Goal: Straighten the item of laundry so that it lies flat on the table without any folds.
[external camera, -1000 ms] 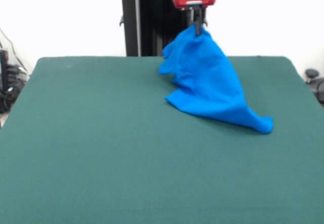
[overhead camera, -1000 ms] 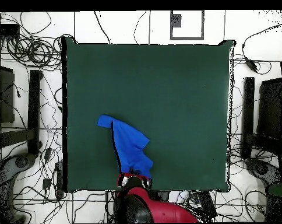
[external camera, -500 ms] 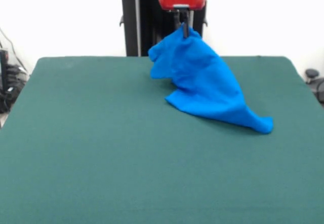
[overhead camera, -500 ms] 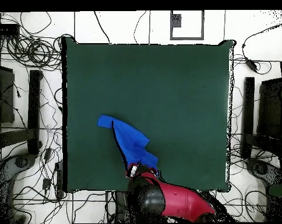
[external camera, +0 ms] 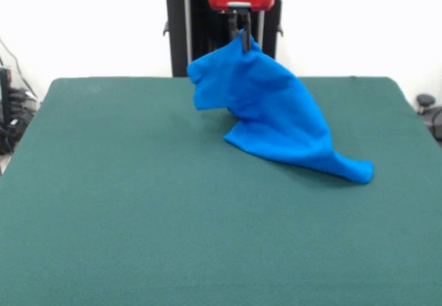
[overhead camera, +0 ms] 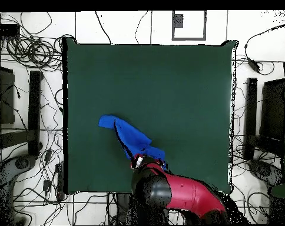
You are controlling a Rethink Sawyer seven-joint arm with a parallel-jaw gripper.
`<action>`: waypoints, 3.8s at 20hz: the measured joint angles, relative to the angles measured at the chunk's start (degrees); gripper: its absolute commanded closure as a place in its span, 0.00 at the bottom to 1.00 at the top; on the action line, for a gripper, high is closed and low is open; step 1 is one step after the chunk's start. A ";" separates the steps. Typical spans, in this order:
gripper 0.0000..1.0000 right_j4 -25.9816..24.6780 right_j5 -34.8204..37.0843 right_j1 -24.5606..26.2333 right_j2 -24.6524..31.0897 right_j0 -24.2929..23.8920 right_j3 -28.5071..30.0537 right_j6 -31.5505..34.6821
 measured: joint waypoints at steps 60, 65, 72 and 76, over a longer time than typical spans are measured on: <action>1.00 6.26 11.99 4.77 0.03 2.06 -14.73 0.00; 1.00 6.60 12.62 4.78 0.02 2.07 -15.61 0.00; 1.00 6.82 13.05 4.82 0.02 2.07 -16.66 0.00; 1.00 6.87 14.51 5.95 0.04 2.04 -18.58 0.00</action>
